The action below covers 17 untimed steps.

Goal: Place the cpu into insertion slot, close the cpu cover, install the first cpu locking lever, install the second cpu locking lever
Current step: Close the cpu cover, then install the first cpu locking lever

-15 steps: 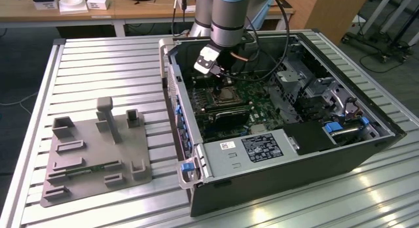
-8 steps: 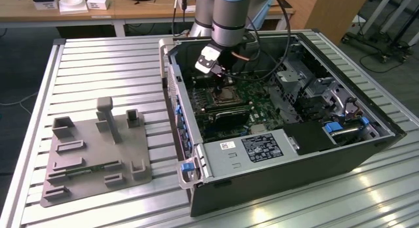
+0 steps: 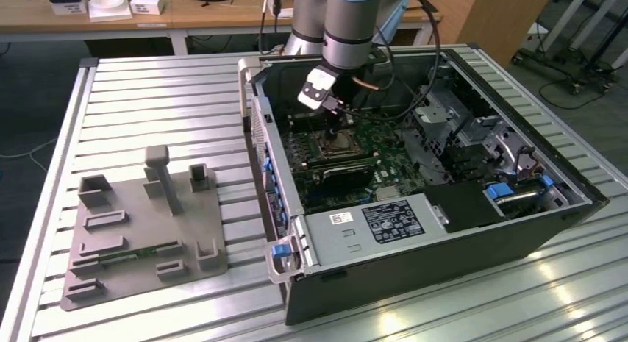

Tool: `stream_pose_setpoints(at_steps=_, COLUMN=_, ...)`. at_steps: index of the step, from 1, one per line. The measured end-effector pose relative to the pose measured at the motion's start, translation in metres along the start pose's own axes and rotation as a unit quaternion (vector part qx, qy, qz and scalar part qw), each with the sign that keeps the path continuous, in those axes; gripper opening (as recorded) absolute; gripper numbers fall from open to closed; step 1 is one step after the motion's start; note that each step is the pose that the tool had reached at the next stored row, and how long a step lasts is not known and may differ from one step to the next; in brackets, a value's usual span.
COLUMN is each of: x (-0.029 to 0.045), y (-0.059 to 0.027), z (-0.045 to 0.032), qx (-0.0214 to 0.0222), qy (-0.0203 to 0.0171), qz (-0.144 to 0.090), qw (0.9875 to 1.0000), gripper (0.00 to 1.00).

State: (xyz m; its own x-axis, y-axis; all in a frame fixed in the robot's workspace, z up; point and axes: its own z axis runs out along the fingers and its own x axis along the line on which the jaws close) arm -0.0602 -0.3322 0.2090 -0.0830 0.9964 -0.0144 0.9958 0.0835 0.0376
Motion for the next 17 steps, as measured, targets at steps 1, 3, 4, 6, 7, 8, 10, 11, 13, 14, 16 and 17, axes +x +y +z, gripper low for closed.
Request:
stream_pose_setpoints(at_steps=1, x=0.0, y=0.0001, z=-0.0018, qx=-0.0001, qy=0.0001, qz=0.0, qw=1.0, gripper=0.1)
stream_pose_setpoints(at_steps=3, x=-0.0001, y=0.0004, z=-0.0071, qx=0.0, qy=0.0001, qz=0.0, qw=1.0, gripper=0.1)
stream_pose_setpoints(at_steps=4, x=-0.0001, y=0.0005, z=-0.0096, qx=-0.0001, qy=0.0001, qz=0.0, qw=1.0, gripper=0.1)
stream_pose_setpoints(at_steps=6, x=-0.0002, y=0.0009, z=-0.0124, qx=-0.0001, qy=0.0001, qz=0.0, qw=1.0, gripper=0.1)
stream_pose_setpoints(at_steps=7, x=-0.0002, y=0.0018, z=-0.0125, qx=-0.0001, qy=0.0001, qz=0.0, qw=1.0, gripper=0.1)
stream_pose_setpoints(at_steps=8, x=-0.0003, y=0.0032, z=-0.0124, qx=-0.0001, qy=0.0002, qz=0.0, qw=1.0, gripper=0.1)
stream_pose_setpoints(at_steps=10, x=-0.0006, y=0.0052, z=-0.0124, qx=-0.0001, qy=0.0001, qz=0.001, qw=1.0, gripper=0.1)
stream_pose_setpoints(at_steps=11, x=-0.0007, y=0.0057, z=-0.0124, qx=-0.0001, qy=0.0001, qz=0.001, qw=1.0, gripper=0.1)
stream_pose_setpoints(at_steps=13, x=-0.0006, y=0.0058, z=-0.0124, qx=0.0, qy=0.0001, qz=0.001, qw=1.0, gripper=0.1)
stream_pose_setpoints(at_steps=14, x=-0.0006, y=0.0058, z=-0.0124, qx=0.0, qy=0.0, qz=0.001, qw=1.0, gripper=0.1)
stream_pose_setpoints(at_steps=16, x=-0.0007, y=0.0064, z=-0.0123, qx=-0.0001, qy=0.0001, qz=0.001, qw=1.0, gripper=0.1)
stream_pose_setpoints(at_steps=17, x=-0.0007, y=0.0064, z=-0.0124, qx=-0.0001, qy=0.0001, qz=0.001, qw=1.0, gripper=0.1)
